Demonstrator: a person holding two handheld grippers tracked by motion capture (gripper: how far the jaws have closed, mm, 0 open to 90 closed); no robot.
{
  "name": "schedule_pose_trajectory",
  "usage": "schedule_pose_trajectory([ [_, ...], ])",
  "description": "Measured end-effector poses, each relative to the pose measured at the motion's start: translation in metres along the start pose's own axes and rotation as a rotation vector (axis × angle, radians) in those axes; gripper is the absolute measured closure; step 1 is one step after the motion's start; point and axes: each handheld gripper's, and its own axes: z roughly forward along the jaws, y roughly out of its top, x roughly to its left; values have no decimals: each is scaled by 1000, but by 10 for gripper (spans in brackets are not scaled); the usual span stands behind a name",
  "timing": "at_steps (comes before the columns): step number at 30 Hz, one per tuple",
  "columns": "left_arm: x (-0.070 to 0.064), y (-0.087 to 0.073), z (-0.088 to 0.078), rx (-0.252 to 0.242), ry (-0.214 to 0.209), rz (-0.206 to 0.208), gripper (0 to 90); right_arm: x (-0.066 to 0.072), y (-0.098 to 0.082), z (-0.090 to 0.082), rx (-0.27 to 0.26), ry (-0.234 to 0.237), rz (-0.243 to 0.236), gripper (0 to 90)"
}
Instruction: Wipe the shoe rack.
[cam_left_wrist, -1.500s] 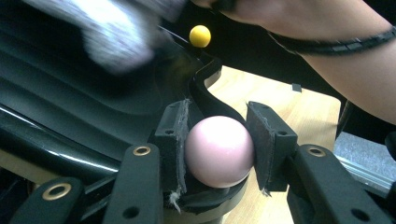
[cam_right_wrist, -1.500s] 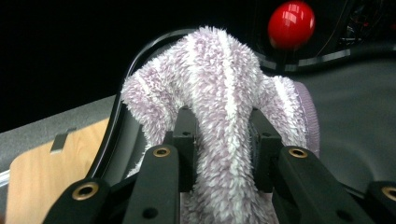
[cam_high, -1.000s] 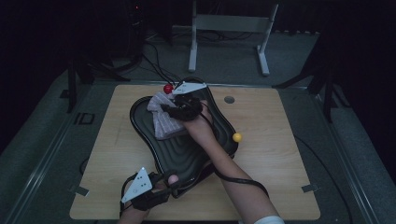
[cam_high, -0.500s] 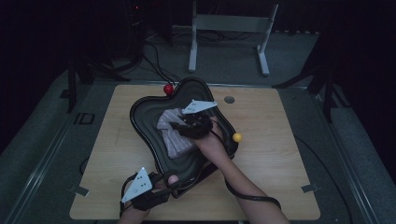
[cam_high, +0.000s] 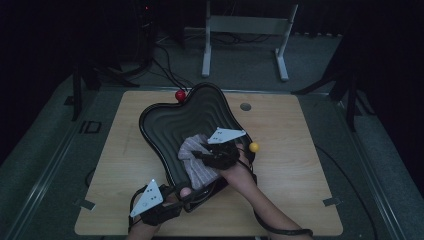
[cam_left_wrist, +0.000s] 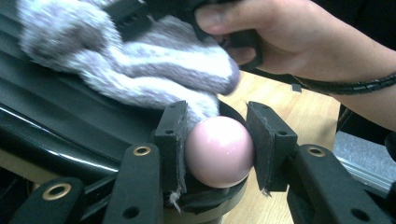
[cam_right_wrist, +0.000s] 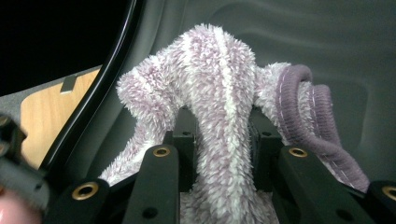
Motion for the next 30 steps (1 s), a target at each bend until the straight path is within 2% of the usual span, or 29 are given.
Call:
schedule_pose_trajectory([
  [6,0,0,0,-1,1,-3,603,5,-15,-9,13,8,-13,699],
  [9,0,0,0,-1,1,-2,603,7,-22,-14,14,14,-3,700],
  [18,0,0,0,0,2,-3,603,9,-32,-20,16,13,-1,699],
  [23,0,0,0,-1,1,-3,603,12,-33,-21,14,-7,-17,699],
  [27,0,0,0,0,-2,0,602,8,-27,-21,11,26,0,695],
  [30,0,0,0,-1,-2,2,603,8,-21,-20,0,25,-4,696],
])
